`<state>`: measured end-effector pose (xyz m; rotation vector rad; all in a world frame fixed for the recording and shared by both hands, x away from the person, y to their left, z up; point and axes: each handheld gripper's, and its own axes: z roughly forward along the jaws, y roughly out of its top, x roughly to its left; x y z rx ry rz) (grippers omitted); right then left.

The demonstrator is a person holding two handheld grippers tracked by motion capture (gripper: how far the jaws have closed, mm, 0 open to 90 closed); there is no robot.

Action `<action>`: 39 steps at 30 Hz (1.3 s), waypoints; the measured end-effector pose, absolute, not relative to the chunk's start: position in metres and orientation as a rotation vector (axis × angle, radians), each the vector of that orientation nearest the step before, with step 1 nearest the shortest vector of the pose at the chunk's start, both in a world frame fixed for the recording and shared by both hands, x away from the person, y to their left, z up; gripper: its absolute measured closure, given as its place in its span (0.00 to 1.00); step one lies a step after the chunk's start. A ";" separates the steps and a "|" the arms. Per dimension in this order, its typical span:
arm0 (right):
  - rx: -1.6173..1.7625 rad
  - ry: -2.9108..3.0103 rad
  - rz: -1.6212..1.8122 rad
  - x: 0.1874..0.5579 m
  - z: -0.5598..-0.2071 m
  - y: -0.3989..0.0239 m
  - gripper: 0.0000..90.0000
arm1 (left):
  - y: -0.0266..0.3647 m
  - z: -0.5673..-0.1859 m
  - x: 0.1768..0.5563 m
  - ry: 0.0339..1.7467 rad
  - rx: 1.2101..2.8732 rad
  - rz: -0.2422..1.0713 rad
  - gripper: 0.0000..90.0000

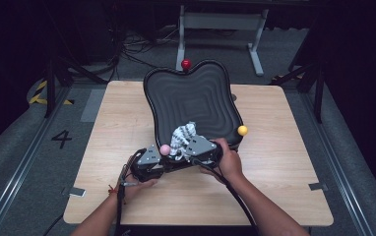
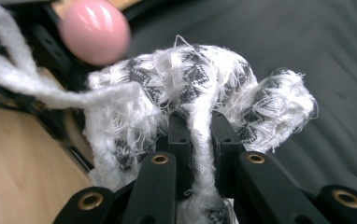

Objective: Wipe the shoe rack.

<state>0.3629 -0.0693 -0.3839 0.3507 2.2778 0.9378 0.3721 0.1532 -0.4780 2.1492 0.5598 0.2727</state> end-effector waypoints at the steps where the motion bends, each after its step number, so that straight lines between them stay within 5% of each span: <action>1: 0.343 2.280 0.939 0.362 -0.384 -0.067 0.91 | 0.153 -0.478 0.372 0.559 2.150 0.273 0.82; 10: 0.355 2.281 0.936 0.361 -0.385 -0.065 0.91 | 0.153 -0.478 0.373 0.554 2.157 0.261 0.82; 32: 0.686 2.117 0.778 0.402 -0.381 -0.169 0.91 | 0.153 -0.478 0.374 0.551 2.152 0.230 0.82; 39: 0.661 2.067 0.681 0.407 -0.380 -0.166 0.91 | 0.153 -0.478 0.374 0.535 2.164 0.230 0.82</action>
